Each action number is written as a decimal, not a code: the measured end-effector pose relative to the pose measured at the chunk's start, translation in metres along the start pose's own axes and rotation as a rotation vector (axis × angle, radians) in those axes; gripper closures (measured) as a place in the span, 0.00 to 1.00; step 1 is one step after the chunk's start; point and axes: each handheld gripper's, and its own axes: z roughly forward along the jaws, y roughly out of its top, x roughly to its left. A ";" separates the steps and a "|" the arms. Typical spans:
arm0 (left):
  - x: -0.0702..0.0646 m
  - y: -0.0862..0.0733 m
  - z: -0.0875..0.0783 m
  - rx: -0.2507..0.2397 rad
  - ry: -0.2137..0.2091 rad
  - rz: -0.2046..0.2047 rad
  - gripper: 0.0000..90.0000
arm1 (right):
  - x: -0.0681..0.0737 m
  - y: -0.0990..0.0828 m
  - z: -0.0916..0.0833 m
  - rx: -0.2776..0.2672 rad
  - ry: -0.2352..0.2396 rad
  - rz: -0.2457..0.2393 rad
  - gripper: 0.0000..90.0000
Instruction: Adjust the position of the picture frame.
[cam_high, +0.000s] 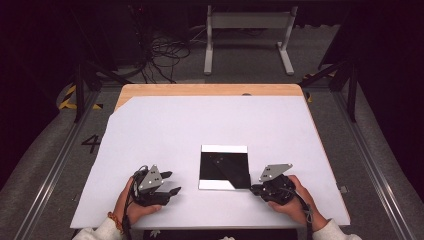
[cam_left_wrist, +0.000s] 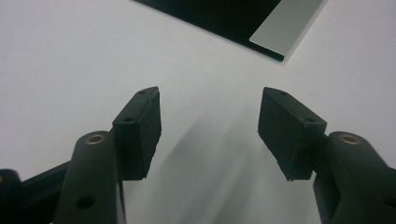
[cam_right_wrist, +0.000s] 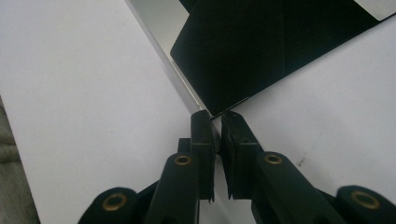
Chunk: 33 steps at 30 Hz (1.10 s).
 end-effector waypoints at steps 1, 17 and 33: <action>0.000 0.000 0.000 0.001 -0.003 -0.002 0.44 | 0.000 0.000 0.000 0.000 0.001 0.000 0.92; 0.002 -0.001 0.000 -0.002 -0.002 -0.008 0.44 | 0.000 0.001 0.000 0.011 -0.004 -0.006 0.95; 0.002 -0.001 0.000 -0.002 -0.005 -0.008 0.44 | -0.001 0.003 0.000 0.031 -0.001 0.002 0.95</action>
